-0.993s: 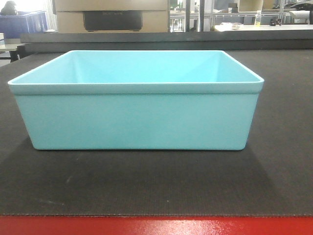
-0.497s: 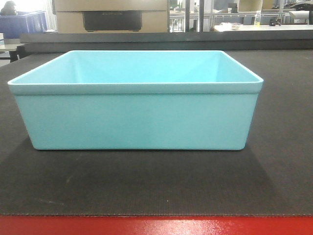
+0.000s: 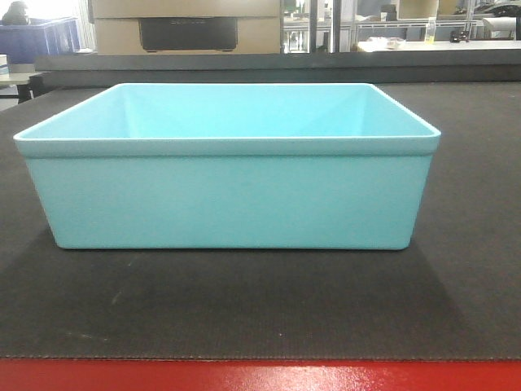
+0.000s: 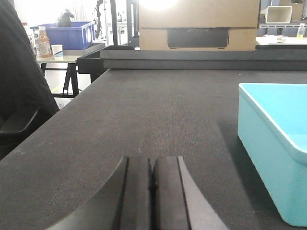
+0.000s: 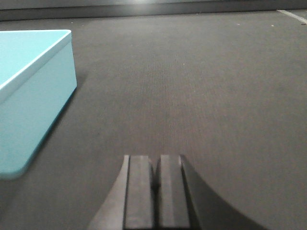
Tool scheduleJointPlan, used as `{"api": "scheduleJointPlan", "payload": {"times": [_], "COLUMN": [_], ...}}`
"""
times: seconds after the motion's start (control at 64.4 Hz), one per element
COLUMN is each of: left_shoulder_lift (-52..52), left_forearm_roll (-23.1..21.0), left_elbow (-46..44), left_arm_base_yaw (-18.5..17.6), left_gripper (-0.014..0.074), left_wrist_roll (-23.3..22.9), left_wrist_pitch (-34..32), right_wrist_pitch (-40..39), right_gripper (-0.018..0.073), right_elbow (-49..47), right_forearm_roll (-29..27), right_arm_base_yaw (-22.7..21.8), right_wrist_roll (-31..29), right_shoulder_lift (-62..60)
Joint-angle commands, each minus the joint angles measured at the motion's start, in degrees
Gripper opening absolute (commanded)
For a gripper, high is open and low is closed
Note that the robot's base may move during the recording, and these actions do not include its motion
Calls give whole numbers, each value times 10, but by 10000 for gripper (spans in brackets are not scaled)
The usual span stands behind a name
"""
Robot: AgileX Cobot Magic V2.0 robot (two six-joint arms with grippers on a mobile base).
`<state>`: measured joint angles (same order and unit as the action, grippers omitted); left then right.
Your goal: Fetch blue bin and place on conveyor start
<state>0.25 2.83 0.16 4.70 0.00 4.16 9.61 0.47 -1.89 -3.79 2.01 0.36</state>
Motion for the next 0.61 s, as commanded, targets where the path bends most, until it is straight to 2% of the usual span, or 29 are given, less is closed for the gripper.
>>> {"api": "scheduleJointPlan", "payload": {"times": [0.0,0.59], "left_shoulder_lift": [-2,-2], "left_forearm_roll": [-1,-1], "left_elbow": [-2,-2], "left_arm_base_yaw": [3,3], "left_gripper": [-111,-111], "left_wrist_roll": [0,0], "left_wrist_pitch": [-10,-10], "right_wrist_pitch": [-131,-131], "right_gripper": [-162,-162], "right_elbow": [-5,-5], "right_forearm_roll": [-3,-3], "right_arm_base_yaw": [-2,-2], "right_wrist_roll": [-20,-20], "right_shoulder_lift": [-4,-4]}}
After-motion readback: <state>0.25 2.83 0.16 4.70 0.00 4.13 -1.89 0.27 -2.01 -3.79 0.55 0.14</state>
